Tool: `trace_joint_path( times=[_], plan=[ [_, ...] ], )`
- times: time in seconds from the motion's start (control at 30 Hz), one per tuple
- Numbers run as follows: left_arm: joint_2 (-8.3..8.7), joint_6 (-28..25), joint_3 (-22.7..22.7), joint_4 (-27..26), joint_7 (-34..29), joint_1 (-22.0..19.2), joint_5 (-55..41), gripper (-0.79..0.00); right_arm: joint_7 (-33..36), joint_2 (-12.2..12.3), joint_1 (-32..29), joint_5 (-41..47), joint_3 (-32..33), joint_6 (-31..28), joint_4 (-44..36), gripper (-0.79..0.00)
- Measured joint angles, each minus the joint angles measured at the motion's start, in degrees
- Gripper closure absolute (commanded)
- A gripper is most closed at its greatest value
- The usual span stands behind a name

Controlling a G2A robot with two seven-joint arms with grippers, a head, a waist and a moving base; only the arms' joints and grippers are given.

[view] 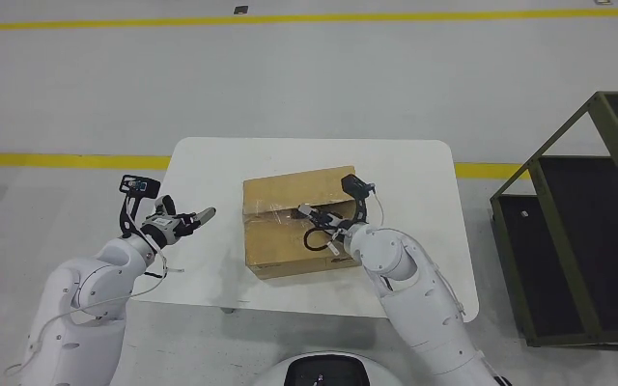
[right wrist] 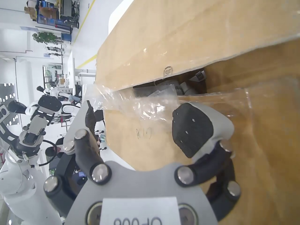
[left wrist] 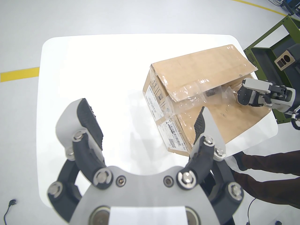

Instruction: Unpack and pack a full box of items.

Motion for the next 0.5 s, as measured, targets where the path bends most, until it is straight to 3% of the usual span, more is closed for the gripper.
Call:
trace_joint_path(
  times=[0.1,0.17,0.2,0.23,0.3,0.4,0.47,0.5],
  plan=[
    [0.0,0.0,0.0,0.0,0.0,0.0,0.0,-0.785,0.93,-0.04,0.53,0.12,-0.88,-1.56,0.66,-0.591],
    [0.0,0.0,0.0,0.0,0.0,0.0,0.0,-0.785,1.23,-0.01,0.74,-0.12,-1.14,-1.91,1.1,-0.576],
    [0.0,0.0,0.0,0.0,0.0,0.0,0.0,-0.785,1.3,0.0,0.78,-0.06,-1.2,-2.01,1.26,-0.443],
    [0.0,0.0,0.0,0.0,0.0,0.0,0.0,-0.785,1.38,0.01,0.82,-0.03,-1.27,-2.17,1.42,-0.391],
    [0.0,0.0,0.0,0.0,0.0,0.0,0.0,-0.785,1.53,0.04,0.94,0.03,-1.42,-2.66,1.78,-0.376],
    [0.0,0.0,0.0,0.0,0.0,0.0,0.0,-0.785,1.59,0.05,1.22,0.05,-1.69,-3.49,2.26,-0.289],
    [0.0,0.0,0.0,0.0,0.0,0.0,0.0,-0.785,1.46,0.04,1.5,0.16,-1.82,-3.81,2.72,-0.151],
    [0.0,0.0,0.0,0.0,0.0,0.0,0.0,-0.785,1.36,0.02,1.62,0.29,-1.87,-3.89,2.92,-0.126]
  ],
)
